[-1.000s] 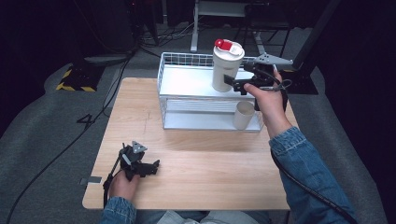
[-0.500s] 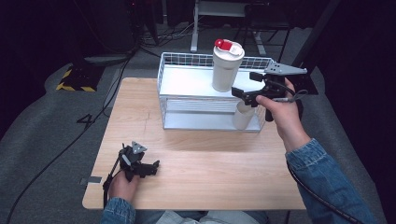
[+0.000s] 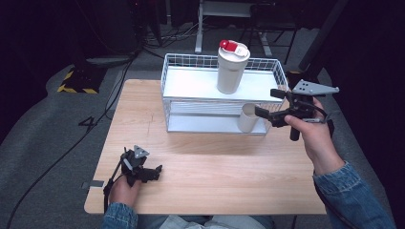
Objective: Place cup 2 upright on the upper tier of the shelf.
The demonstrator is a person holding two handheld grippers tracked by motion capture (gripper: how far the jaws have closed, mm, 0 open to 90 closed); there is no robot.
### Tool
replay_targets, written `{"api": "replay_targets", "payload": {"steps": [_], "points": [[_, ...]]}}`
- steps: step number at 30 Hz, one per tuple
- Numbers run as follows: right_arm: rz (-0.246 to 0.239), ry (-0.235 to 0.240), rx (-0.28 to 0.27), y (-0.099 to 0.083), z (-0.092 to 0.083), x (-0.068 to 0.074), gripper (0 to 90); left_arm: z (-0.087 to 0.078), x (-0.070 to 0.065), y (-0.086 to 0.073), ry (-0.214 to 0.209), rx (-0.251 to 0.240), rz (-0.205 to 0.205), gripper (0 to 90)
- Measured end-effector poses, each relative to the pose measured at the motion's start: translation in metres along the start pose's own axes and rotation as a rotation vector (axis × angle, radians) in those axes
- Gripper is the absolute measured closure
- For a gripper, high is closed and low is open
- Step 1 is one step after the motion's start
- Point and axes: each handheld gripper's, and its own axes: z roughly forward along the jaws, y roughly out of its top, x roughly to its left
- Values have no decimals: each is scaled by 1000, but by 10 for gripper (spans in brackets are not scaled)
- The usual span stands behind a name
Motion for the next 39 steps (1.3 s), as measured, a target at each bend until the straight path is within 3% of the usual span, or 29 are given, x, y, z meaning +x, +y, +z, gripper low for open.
{"api": "replay_targets", "payload": {"steps": [6, 13, 25, 30, 39], "points": [[-15, 3, 22, -16, -16, 4, 7, 0, 0, 0, 0, 0, 0, 0], [5, 16, 51, -46, -28, 6, 10, 1, 0, 0, 0, -3, -2, 0], [31, 6, 120, -100, -28, 4, 10, 1, 0, 0, 0, -3, -2, 0], [63, -10, 150, -121, -29, -1, 11, 1, 0, 0, 1, -3, -1, 0], [83, -28, 199, -152, -24, -5, 18, 1, 0, 0, 0, -3, -2, 0]]}}
